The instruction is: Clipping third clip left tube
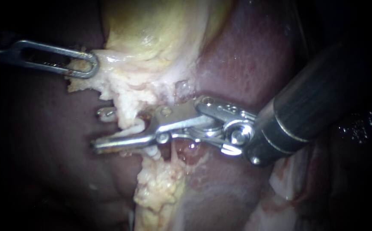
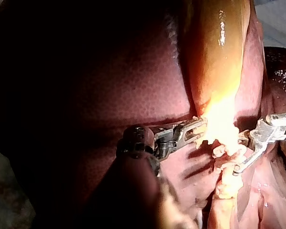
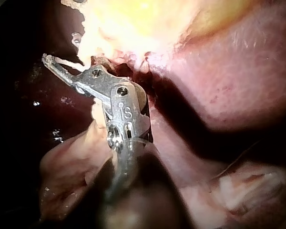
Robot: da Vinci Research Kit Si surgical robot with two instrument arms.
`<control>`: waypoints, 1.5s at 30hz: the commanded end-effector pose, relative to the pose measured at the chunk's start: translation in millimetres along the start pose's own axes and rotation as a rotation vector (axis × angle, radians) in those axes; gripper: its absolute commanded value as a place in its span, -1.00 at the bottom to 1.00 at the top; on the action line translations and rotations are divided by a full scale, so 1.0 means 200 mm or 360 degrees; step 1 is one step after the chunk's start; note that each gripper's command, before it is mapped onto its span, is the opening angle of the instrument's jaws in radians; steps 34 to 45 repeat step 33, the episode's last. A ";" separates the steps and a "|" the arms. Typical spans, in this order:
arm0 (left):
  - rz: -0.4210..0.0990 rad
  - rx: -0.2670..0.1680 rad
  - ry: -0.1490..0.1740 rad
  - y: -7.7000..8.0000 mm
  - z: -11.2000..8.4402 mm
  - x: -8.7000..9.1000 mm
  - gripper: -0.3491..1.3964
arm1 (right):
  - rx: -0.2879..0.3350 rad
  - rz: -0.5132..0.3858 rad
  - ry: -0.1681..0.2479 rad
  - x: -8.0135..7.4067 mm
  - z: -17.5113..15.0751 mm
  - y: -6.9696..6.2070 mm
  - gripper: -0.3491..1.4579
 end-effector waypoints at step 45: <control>0.0002 0.0000 0.0000 -0.001 0.001 0.000 -1.00 | 0.0019 0.0105 -0.0007 -0.004 -0.006 0.004 -1.00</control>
